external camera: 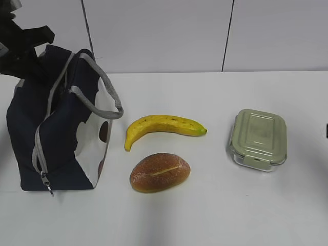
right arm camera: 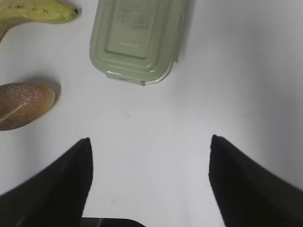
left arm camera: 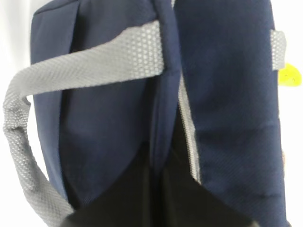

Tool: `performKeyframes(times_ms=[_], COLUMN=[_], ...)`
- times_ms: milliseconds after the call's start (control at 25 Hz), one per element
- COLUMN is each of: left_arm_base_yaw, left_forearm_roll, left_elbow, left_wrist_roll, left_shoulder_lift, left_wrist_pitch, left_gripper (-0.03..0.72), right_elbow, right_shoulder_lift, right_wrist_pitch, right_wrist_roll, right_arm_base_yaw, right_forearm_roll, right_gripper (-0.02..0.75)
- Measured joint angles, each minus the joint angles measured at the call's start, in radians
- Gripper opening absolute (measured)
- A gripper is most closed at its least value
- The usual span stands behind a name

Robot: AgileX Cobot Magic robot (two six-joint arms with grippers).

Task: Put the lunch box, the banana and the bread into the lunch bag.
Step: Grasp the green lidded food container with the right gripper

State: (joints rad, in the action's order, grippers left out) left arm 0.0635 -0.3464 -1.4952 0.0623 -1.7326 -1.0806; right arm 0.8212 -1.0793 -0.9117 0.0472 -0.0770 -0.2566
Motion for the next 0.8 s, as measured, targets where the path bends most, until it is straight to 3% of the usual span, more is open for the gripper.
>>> performKeyframes(times_ms=[480,600,800], left_arm_base_yaw=[0.0,0.0,0.0], left_forearm_roll=[0.0,0.0,0.0], left_elbow=[0.0,0.0,0.0], left_wrist_roll=[0.001,0.001,0.001], left_shoulder_lift=[0.0,0.0,0.0], left_wrist_pitch=[0.002,0.002,0.004], left_gripper=[-0.003,-0.003,-0.003], right_elbow=[0.082,0.082,0.084], right_shoulder_lift=[-0.336,-0.39,-0.489], right_wrist_pitch=[0.069,0.084,0.082], right_wrist_roll=[0.263,0.343,0.593], right_arm_base_yaw=[-0.018,-0.072,-0.188], right_forearm_roll=[-0.21,-0.282,-0.525], right_gripper=[0.563,0.563,0.563])
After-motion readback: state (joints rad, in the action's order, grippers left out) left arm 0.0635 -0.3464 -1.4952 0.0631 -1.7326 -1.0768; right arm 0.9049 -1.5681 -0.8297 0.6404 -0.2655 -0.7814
